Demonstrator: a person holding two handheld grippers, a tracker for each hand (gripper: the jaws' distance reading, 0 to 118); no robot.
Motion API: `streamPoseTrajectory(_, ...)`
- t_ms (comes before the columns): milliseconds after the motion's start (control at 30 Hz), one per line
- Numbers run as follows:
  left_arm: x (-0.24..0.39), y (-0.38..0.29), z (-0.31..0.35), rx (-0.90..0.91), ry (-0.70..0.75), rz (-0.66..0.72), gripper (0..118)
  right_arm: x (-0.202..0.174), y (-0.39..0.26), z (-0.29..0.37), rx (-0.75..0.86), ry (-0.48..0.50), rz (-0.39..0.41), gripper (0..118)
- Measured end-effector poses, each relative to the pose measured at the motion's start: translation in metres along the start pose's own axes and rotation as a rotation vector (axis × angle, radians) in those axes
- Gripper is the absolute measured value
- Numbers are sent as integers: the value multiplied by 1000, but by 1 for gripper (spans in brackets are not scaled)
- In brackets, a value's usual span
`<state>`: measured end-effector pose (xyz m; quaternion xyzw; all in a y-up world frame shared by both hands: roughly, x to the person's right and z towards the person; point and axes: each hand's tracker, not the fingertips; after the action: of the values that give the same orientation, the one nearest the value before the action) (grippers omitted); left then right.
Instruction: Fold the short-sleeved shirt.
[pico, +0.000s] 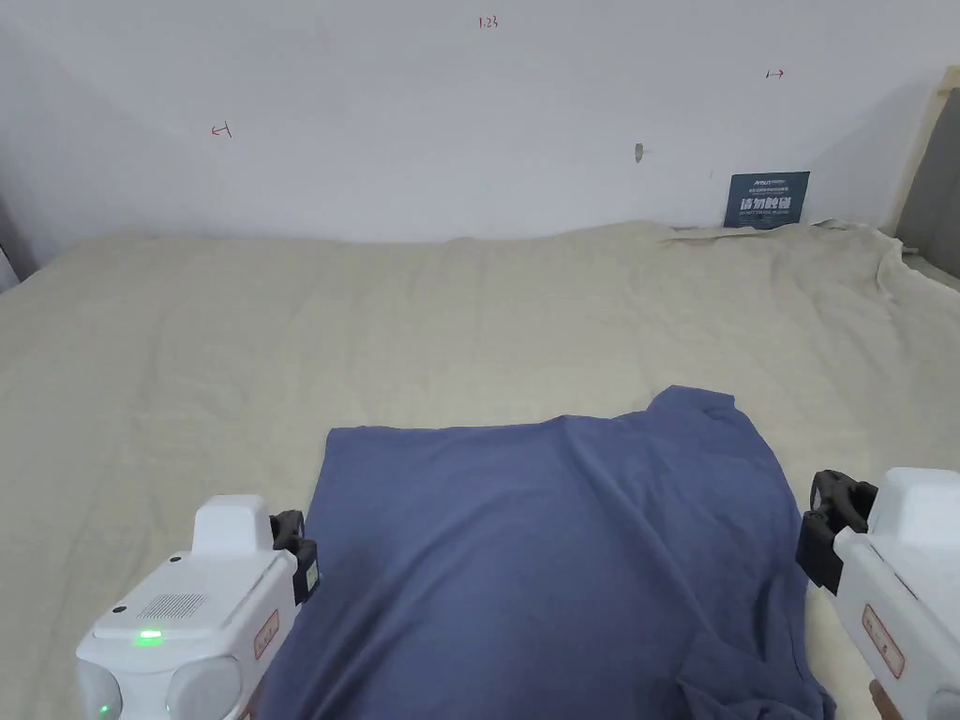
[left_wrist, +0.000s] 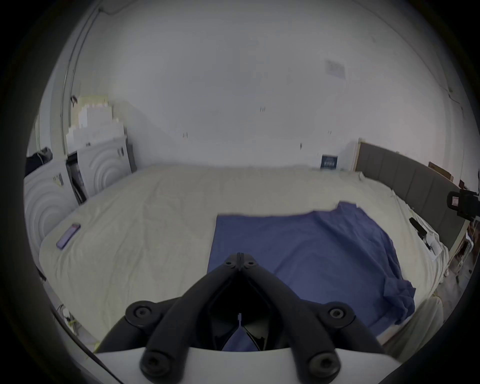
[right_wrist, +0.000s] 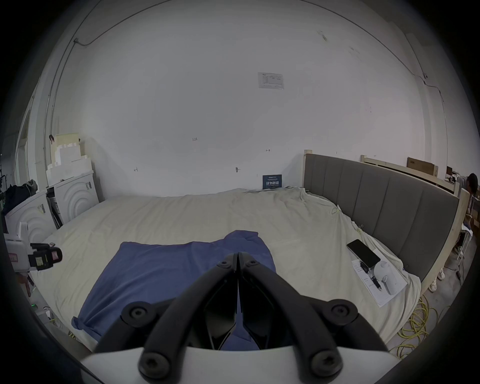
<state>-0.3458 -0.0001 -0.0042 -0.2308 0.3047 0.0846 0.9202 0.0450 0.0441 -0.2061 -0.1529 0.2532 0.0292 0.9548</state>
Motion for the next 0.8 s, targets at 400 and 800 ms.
streamPoseTrajectory(400,-26,-43,-8,-410,-14,56,36,5,-13,-2,-51,15,-12,0)
streamPoseTrajectory(800,-44,-104,-29,-543,33,78,96,9,-27,-2,-96,15,-15,0)
